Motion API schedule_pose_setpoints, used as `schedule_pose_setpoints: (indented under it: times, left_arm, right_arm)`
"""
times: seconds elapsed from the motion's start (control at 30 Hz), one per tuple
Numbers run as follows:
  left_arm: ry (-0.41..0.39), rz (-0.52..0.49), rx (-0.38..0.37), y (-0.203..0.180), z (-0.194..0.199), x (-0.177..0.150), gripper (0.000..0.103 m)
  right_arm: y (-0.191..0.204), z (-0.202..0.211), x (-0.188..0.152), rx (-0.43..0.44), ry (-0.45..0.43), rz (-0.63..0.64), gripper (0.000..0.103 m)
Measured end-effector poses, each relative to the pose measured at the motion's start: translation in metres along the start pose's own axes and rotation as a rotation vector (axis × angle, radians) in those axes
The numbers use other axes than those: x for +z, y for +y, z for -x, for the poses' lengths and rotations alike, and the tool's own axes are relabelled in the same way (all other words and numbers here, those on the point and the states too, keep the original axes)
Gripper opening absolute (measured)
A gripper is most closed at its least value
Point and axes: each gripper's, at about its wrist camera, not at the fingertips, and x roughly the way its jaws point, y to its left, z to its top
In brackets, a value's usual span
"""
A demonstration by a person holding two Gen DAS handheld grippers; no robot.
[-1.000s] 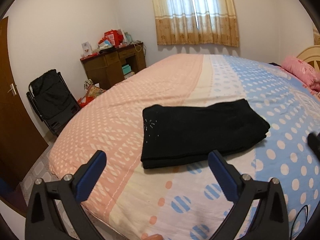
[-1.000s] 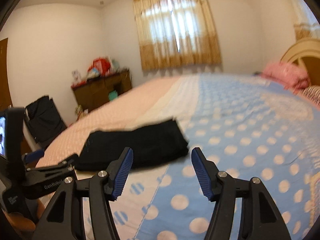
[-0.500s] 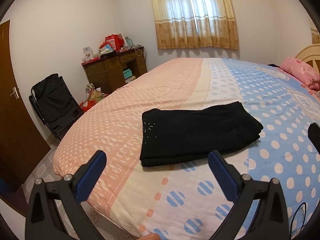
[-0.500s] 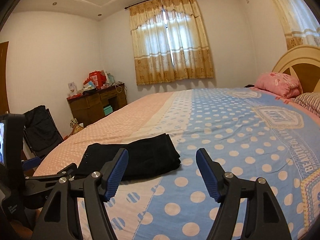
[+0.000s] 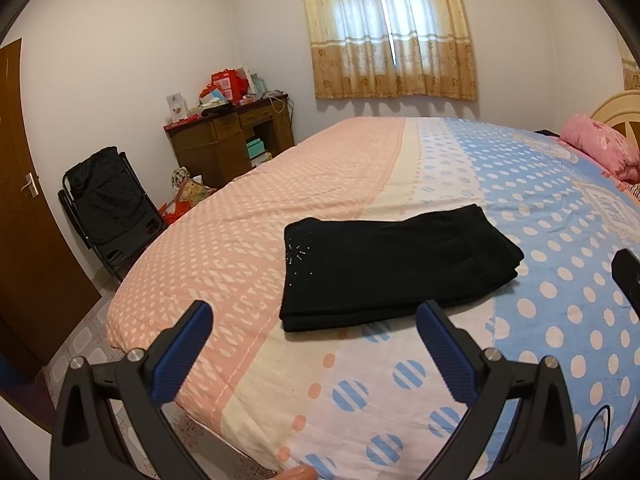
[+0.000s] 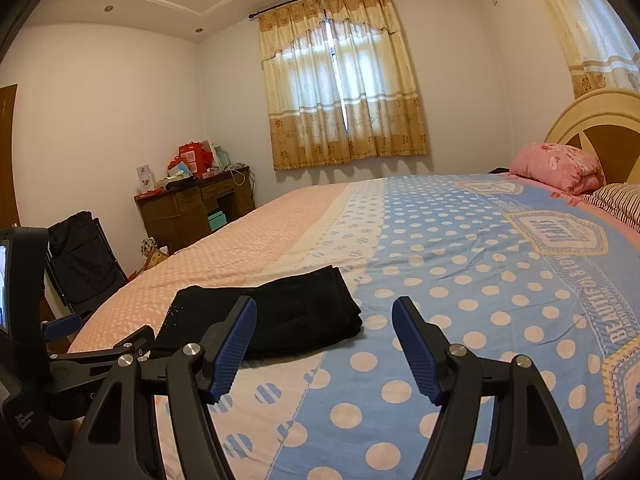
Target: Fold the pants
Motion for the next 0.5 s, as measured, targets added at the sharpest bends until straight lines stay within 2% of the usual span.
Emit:
schedule_pose_setpoints:
  times: [0.5]
  left_arm:
    - [0.002, -0.001, 0.002, 0.0002, 0.0003, -0.0003, 0.103]
  right_arm:
    - [-0.0002, 0.0002, 0.0004, -0.001, -0.003, 0.0, 0.072]
